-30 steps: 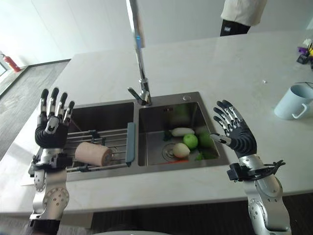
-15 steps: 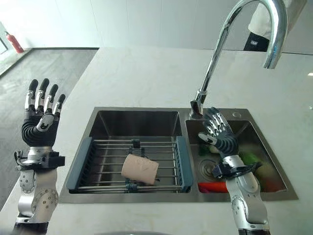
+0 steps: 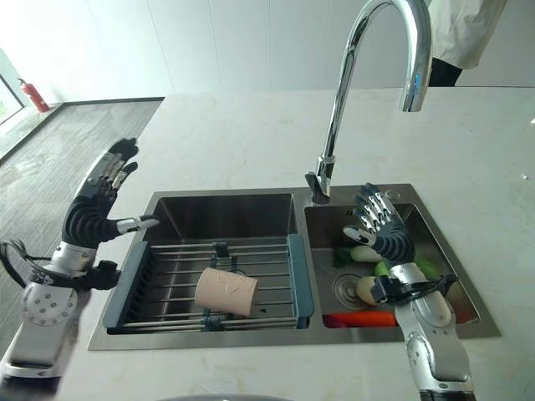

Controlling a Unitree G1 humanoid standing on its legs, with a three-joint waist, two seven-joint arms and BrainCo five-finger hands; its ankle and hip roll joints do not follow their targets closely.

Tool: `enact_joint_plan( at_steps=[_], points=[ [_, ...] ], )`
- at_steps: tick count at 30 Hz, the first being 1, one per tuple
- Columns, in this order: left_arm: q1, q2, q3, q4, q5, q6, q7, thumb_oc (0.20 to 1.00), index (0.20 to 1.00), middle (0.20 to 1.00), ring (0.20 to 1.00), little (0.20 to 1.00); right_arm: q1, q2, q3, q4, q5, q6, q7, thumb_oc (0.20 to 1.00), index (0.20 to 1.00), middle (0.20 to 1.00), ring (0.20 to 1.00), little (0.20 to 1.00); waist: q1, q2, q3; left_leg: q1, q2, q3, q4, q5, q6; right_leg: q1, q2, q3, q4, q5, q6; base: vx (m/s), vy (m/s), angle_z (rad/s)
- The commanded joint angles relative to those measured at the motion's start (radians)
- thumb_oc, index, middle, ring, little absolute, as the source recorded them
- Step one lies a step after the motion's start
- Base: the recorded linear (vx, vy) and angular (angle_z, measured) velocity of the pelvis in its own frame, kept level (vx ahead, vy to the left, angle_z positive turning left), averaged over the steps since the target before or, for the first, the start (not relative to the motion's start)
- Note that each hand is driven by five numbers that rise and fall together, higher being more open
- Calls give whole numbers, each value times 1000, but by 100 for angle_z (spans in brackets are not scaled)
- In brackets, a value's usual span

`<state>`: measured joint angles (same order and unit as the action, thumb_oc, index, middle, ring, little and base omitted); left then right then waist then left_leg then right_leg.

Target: Place the dishes in the dishwasher.

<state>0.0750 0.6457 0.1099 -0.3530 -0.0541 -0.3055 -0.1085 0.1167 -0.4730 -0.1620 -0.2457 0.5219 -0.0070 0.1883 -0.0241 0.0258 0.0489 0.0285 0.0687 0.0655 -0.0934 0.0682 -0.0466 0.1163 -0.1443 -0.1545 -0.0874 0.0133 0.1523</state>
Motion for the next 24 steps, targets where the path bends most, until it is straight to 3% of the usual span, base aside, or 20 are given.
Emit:
enact_joint_plan(
  at_steps=[1, 9, 14, 24],
  points=[
    [-57, 36, 6, -2, 124, 14, -20, 1000, 1000, 1000, 1000, 1000, -53, -22, -16, -46, 26, -43, -4, 1000, 1000, 1000, 1000, 1000, -16, -22, -21, 65, 17, 76, 6, -122, -4, -26, 31, -50, 0, -21, -7, 0, 0, 0],
    [-87, 155, -52, 46, 292, 168, -145, 1000, 1000, 1000, 1000, 1000, -73, -69, -16, -42, 31, -34, -7, 1000, 1000, 1000, 1000, 1000, -30, -4, -19, 71, 24, 92, 6, -120, -10, -22, 34, -55, 0, -23, -1, -20, -6, 1],
    [-135, 167, -129, 101, 314, 262, -211, 1000, 1000, 1000, 1000, 1000, -99, -79, 0, -29, 27, -39, -4, 1000, 1000, 1000, 1000, 1000, -42, 4, -19, 76, 25, 99, 6, -121, -10, -20, 37, -51, 0, -24, 0, 0, 0, 0],
    [-168, 137, -219, 135, 370, 296, -275, 1000, 1000, 1000, 1000, 1000, -104, -78, 17, -25, 10, -49, 2, 1000, 1000, 1000, 1000, 1000, -57, 7, -13, 87, 29, 120, 6, -125, -7, -16, 39, -46, 0, -24, -1, 7, -6, -1]
  ],
)
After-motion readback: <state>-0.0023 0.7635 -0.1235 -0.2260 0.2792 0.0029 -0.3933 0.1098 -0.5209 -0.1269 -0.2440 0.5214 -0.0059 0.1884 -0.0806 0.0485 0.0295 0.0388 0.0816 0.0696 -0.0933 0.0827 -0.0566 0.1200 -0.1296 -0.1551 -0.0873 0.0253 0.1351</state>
